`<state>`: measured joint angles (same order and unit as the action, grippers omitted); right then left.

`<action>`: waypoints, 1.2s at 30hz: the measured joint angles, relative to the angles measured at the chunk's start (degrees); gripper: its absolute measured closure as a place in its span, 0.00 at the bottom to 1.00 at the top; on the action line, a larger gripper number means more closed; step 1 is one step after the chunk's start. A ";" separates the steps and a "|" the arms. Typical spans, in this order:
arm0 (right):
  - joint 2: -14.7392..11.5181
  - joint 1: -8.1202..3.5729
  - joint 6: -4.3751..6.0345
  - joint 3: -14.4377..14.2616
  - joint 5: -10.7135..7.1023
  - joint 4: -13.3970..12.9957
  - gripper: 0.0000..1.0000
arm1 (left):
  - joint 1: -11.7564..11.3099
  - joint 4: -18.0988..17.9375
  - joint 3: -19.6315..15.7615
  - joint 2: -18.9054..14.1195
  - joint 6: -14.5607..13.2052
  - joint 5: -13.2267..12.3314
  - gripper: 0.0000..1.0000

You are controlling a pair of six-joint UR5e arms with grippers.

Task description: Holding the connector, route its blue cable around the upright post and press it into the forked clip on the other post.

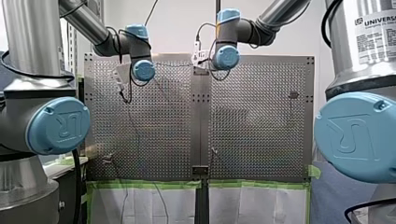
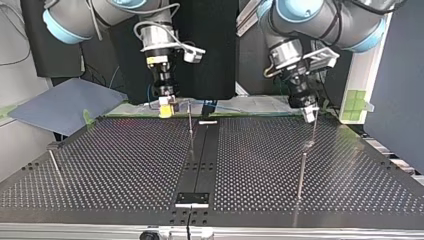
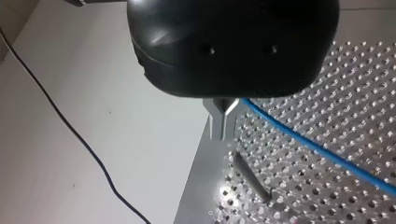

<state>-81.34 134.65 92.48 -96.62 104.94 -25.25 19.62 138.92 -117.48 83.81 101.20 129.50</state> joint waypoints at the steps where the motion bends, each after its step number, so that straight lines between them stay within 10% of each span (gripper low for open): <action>1: 0.04 -0.18 0.05 0.40 -0.37 -0.04 1.00 | -0.43 0.00 0.38 0.15 0.09 -0.42 0.99; 18: 5.22 -3.26 0.16 9.20 -7.09 5.95 1.00 | -6.16 6.00 9.32 0.69 2.53 -3.27 0.99; 36: 7.55 -4.18 0.17 18.55 -9.95 9.36 1.00 | -14.42 12.57 18.64 5.20 9.27 -11.21 0.99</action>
<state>-73.79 130.47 92.65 -78.07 94.99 -15.89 5.20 151.49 -98.84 89.00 110.47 118.29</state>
